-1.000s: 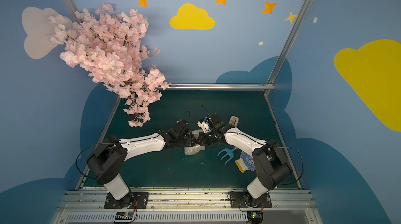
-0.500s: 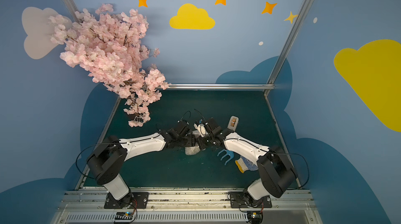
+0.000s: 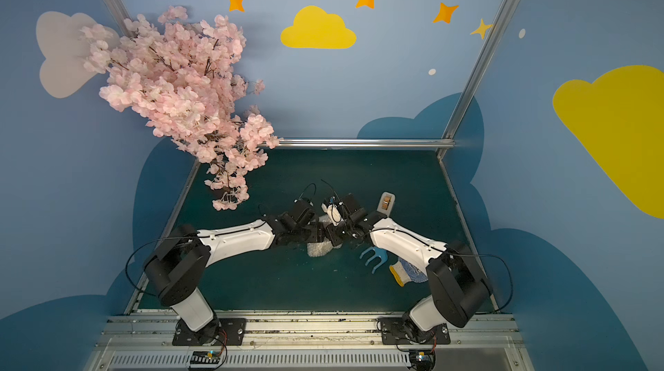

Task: Wrap mugs in bubble wrap
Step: Stick the tape on the bubble wrap.

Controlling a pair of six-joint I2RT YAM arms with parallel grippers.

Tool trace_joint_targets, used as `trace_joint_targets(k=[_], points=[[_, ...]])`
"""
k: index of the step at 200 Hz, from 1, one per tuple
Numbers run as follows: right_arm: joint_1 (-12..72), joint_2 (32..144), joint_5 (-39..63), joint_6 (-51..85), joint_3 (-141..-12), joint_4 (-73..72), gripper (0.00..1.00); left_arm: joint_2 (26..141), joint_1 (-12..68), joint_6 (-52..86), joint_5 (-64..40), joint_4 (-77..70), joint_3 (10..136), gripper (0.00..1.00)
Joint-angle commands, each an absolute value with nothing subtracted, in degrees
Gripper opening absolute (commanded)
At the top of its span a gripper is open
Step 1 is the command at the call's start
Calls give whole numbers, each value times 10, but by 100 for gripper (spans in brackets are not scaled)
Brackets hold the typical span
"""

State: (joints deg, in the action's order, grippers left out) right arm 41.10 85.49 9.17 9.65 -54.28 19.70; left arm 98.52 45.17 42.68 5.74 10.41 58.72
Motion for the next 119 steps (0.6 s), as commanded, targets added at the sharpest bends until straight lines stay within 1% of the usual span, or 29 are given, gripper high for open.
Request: trace_joint_targets(k=[1,18,43,68,82,119], points=[[403,840,42,107,-547,254,29,992,453,418,58,146,588,74],[402,830,43,114,-549,254,35,993,452,417,58,147,588,74],[394,817,51,126,-550,254,40,996,451,418,57,146,588,74],[384,806,69,138,-546,248,41,996,452,419,57,146,588,74],[376,801,81,144,-543,245,45,997,452,419,57,146,588,74],[349,777,121,169,-530,227,47,997,452,419,56,146,587,73]])
